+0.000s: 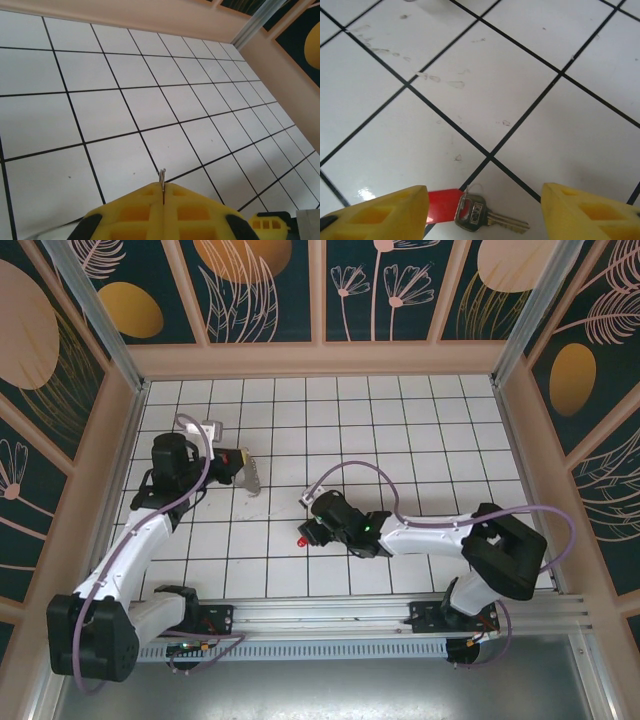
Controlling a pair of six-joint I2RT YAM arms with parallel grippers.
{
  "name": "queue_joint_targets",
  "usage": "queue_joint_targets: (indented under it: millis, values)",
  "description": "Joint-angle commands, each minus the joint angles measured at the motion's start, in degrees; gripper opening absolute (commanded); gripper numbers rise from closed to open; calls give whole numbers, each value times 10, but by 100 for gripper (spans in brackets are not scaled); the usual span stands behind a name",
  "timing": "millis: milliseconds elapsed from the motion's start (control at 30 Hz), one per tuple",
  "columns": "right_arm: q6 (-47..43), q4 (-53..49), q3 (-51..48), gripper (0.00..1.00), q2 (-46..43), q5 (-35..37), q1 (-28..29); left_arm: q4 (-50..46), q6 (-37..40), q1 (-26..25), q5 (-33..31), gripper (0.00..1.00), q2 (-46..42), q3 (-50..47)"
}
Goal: Put the keys on the keyring
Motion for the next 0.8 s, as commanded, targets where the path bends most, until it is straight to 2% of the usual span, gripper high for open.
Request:
queue_joint_targets:
  millis: [0, 167, 367, 600, 767]
  values:
    - [-39, 10, -17, 65, -23, -21, -6, -24, 34, -8, 17, 0, -19, 5]
    - [-51, 9, -26, 66, -38, -81, -24, -54, 50, -10, 18, 0, -47, -4]
    - [-75, 67, -75, 64, -58, -173, -53, -11, 4, -11, 28, 0, -87, -52]
    - [-100, 53, -48, 64, -28, -195, -90, -6, -22, -11, 22, 0, -111, -75]
    - [-91, 32, -4, 64, 15, -205, -91, -3, -36, -11, 13, 0, -103, -79]
